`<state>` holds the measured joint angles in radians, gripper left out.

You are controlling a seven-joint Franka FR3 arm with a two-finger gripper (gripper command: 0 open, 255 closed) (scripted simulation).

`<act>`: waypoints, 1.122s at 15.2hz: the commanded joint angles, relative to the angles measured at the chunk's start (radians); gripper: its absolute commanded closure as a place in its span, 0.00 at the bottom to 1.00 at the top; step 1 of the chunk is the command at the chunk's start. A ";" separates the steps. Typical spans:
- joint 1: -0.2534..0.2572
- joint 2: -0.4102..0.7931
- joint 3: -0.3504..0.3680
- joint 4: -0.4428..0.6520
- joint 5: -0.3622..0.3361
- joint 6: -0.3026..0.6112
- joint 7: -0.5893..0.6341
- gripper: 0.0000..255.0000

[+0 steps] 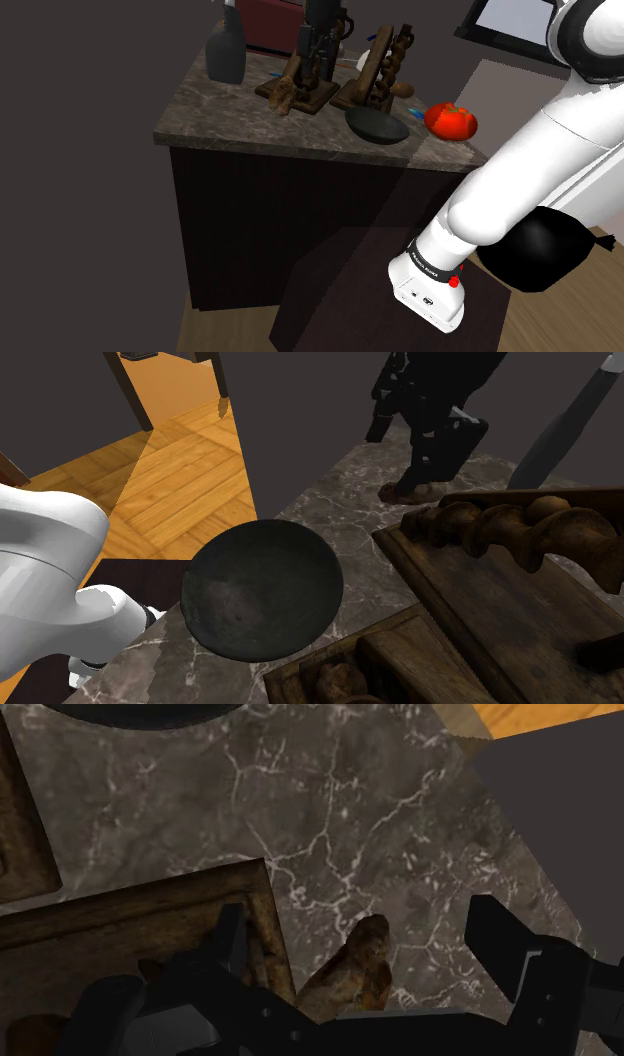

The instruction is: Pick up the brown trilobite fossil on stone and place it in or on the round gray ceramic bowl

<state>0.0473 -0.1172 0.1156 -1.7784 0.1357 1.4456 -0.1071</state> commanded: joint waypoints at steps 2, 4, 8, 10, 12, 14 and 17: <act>0.013 0.152 0.016 0.177 -0.005 -0.035 0.018 0.00; 0.017 0.170 0.018 0.188 -0.005 -0.028 0.020 0.00; 0.019 0.147 0.020 0.107 -0.002 0.030 0.016 0.00; 0.020 0.137 0.021 0.069 -0.001 0.058 0.014 0.00; 0.020 0.134 0.022 0.058 0.000 0.066 0.014 0.00; 0.020 0.134 0.022 0.058 0.000 0.066 0.014 0.00; 0.020 0.134 0.022 0.058 0.000 0.066 0.014 0.00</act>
<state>0.0682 0.0121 0.1386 -1.7128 0.1357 1.5116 -0.0923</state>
